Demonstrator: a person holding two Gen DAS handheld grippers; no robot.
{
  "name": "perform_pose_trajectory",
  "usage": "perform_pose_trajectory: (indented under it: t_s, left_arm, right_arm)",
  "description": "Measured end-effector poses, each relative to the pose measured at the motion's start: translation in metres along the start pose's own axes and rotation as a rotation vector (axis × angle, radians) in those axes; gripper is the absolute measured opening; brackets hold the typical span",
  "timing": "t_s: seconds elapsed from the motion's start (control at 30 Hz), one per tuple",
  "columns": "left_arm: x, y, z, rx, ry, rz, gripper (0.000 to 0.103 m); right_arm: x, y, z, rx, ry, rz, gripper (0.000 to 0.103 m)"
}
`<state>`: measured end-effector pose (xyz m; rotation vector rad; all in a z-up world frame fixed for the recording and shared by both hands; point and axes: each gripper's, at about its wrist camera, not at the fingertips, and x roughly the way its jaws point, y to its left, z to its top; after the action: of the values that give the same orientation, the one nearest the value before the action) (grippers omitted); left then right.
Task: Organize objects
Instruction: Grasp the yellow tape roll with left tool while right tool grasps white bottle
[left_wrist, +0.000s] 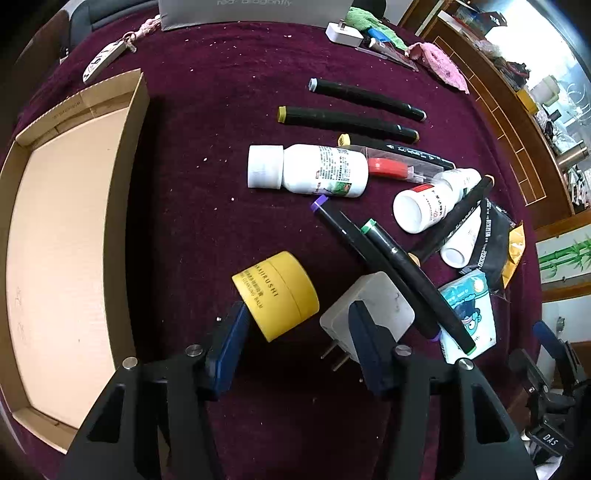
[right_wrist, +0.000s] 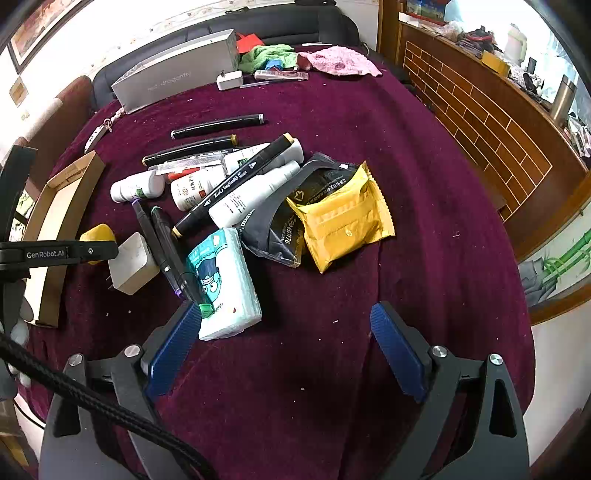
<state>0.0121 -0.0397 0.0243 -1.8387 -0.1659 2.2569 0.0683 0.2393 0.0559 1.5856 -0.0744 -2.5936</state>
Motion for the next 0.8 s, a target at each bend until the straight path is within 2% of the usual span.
perform_pose_trajectory:
  t_s: [0.3,0.43,0.53,0.6,0.67,0.7,0.8]
  left_arm:
    - [-0.006,0.037,-0.011,-0.099,0.006,-0.034,0.052]
    - [-0.005,0.032,-0.015,-0.093,0.005,-0.020,0.051]
    - [0.001,0.021,0.004,-0.105,-0.007,-0.028,0.051]
    - [0.007,0.011,0.012,-0.092,-0.022,0.001,0.051]
    - [0.012,0.002,0.020,-0.060,-0.036,0.044,0.042]
    - [0.011,0.000,0.018,-0.041,-0.044,0.078,0.030]
    - [0.007,0.009,0.014,-0.076,-0.046,0.040,0.027]
  right_arm:
    - [0.002,0.000,-0.001,0.013,0.017,0.020,0.094]
    - [0.002,0.002,-0.002,0.010,0.021,0.026,0.094]
    - [0.001,0.005,-0.002,0.007,0.020,0.025,0.094]
    - [0.001,0.005,-0.003,0.008,0.023,0.025,0.094]
    - [0.001,0.004,-0.003,0.011,0.026,0.026,0.094]
    - [0.001,0.004,-0.003,0.012,0.028,0.027,0.094]
    - [-0.002,0.003,-0.003,0.015,0.025,0.027,0.094]
